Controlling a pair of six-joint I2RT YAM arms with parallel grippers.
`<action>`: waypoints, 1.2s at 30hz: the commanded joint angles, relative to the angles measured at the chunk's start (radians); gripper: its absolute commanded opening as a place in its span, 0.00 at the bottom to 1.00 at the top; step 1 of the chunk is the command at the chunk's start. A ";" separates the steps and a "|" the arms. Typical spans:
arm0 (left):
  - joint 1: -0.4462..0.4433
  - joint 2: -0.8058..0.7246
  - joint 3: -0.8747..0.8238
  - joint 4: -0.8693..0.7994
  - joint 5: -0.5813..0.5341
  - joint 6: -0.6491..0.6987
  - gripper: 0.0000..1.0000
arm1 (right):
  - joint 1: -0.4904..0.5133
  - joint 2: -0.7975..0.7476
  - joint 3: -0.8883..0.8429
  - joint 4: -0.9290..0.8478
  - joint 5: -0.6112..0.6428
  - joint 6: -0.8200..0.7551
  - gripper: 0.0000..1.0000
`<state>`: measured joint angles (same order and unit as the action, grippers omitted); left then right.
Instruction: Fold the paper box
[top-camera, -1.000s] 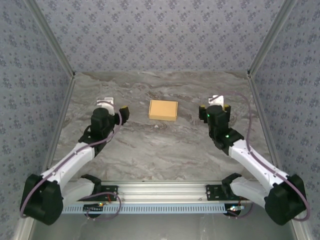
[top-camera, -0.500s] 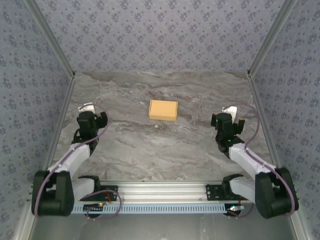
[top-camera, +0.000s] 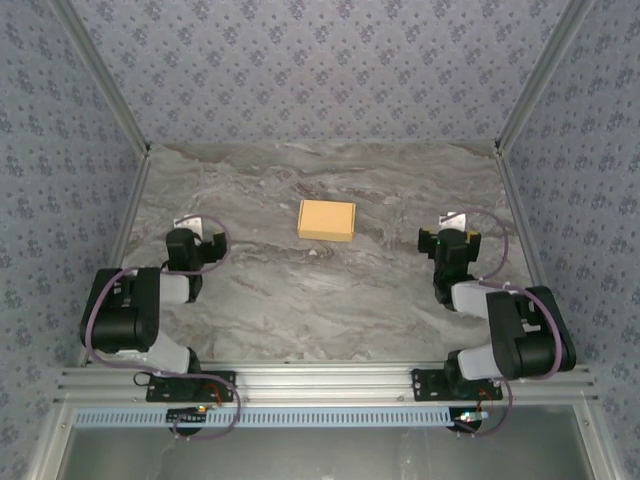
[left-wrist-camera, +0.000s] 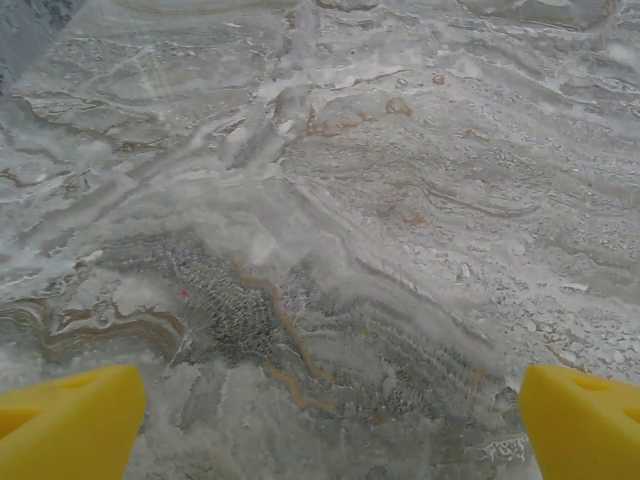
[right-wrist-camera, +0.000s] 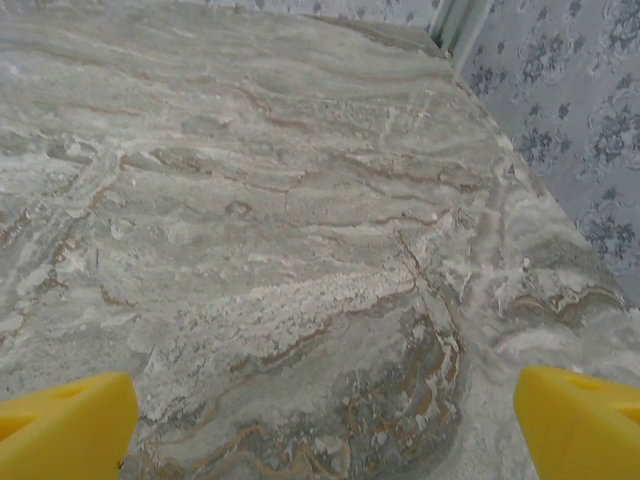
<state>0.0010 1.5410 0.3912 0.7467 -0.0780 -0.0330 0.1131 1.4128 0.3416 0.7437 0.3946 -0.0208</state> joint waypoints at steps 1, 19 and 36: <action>0.013 -0.002 0.016 0.088 0.055 0.015 0.96 | -0.041 0.041 -0.027 0.149 -0.077 -0.014 0.99; 0.014 -0.007 0.019 0.071 0.053 0.016 0.99 | -0.117 0.109 0.031 0.084 -0.214 0.025 0.99; 0.014 -0.007 0.019 0.069 0.054 0.015 0.99 | -0.116 0.109 0.030 0.085 -0.212 0.023 0.99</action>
